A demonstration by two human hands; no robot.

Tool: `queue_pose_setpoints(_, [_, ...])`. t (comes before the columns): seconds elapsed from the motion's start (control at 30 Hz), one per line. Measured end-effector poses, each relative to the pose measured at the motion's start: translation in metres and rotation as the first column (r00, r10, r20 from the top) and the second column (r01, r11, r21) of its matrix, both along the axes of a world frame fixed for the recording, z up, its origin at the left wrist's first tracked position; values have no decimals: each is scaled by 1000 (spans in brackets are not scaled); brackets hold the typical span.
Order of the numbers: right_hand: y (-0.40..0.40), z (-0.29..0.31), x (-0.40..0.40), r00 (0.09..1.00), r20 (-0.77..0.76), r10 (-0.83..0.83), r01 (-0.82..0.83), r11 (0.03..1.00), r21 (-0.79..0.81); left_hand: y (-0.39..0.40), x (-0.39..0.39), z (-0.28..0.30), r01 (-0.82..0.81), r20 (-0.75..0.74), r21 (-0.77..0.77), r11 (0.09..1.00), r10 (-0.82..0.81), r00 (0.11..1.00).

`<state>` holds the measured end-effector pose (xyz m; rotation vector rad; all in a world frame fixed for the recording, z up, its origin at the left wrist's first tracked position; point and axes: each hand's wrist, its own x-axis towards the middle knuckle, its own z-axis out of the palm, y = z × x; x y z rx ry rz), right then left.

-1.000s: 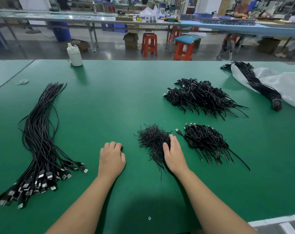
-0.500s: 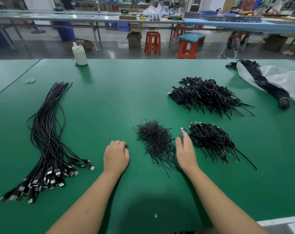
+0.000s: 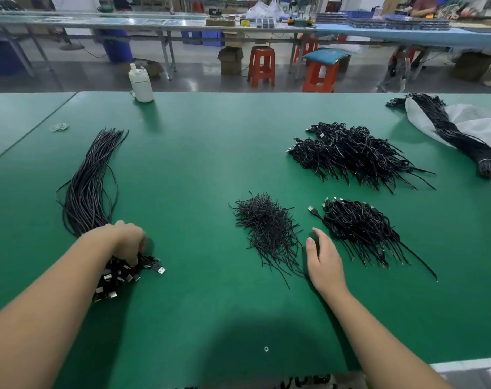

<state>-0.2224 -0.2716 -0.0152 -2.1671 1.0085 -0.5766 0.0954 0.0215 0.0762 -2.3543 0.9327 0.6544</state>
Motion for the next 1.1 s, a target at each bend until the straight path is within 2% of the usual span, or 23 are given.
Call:
queue_pose_setpoints(0.13, [1, 2, -1, 1000, 3, -16, 16, 1000, 3, 4, 3, -14, 12, 1, -251, 968, -12, 1000])
queue_pose_setpoints(0.3, [2, 3, -2, 1000, 6, -15, 15, 1000, 4, -8, -3, -13, 43, 37, -428, 903, -30, 999])
queue_pose_setpoints(0.47, [2, 5, -3, 1000, 11, -11, 11, 1000, 11, -41, -28, 2, 115, 78, -736, 668, -85, 993])
queue_pose_setpoints(0.6, [3, 5, -4, 1000, 9, -17, 17, 1000, 22, -75, -65, 13, 161, 138, -778, 607, -85, 987])
queue_pose_setpoints(0.67, [4, 6, -5, 1000, 11, -15, 15, 1000, 25, -90, -85, 14, 108, 50, -826, 553, -119, 992])
queue_pose_setpoints(0.73, [4, 7, -5, 1000, 19, -15, 15, 999, 30, -105, -107, 16, -21, -101, -887, 460, -149, 984])
queue_pose_setpoints(0.77, [4, 8, -5, 999, 27, -17, 16, 999, 35, -111, -117, 16, -147, -229, -901, 409, -160, 960])
queue_pose_setpoints(0.8, [4, 9, -5, 999, 41, -20, 18, 999, 43, -117, -127, 17, -320, -398, -879, 353, -174, 901])
queue_pose_setpoints(0.87, [6, 12, -6, 996, 86, -32, 26, 997, 69, -128, -147, 18, -615, -656, -754, 229, -228, 720])
queue_pose_setpoints(1.0, [13, 26, -8, 983, 177, -38, 28, 998, 58, -142, -171, 13, -817, -808, -567, 104, -259, 529])
queue_pose_setpoints(1.1, [26, 51, -1, 962, 270, 32, -58, 994, 87, -152, -184, 15, -963, -903, -270, -20, -342, 260])
